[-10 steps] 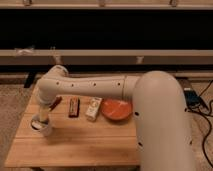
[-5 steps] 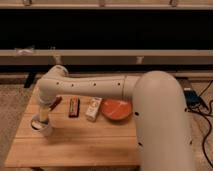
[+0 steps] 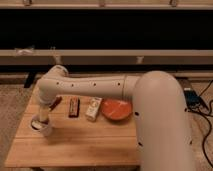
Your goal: Pick up the ceramic bowl
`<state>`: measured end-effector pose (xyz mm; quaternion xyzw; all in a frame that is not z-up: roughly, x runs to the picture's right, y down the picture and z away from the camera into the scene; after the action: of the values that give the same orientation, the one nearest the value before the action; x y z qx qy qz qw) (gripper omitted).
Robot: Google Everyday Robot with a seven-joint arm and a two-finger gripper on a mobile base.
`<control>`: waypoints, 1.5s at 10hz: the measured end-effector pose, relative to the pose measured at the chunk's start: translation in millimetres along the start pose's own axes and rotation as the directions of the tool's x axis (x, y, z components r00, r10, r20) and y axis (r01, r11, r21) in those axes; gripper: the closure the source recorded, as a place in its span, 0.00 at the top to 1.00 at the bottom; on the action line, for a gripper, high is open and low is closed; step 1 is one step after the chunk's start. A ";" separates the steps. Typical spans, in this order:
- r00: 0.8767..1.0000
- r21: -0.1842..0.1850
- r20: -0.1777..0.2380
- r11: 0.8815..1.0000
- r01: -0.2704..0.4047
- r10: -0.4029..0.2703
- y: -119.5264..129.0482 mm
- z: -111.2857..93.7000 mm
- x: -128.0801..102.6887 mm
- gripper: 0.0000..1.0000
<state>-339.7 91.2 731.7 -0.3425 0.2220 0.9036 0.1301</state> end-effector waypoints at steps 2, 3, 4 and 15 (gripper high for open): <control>1.000 0.000 0.000 1.000 0.000 0.000 0.0 0.0 0.0 0.80; 1.000 0.000 0.000 1.000 0.000 0.000 0.0 0.0 0.0 0.80; 1.000 0.000 0.000 1.000 0.000 0.000 0.0 0.0 0.0 0.80; 0.991 -0.055 0.115 0.996 -0.066 0.071 -36.6 -66.0 -130.2 0.80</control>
<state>-193.2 79.7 764.4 -0.2846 0.2024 0.9314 0.1029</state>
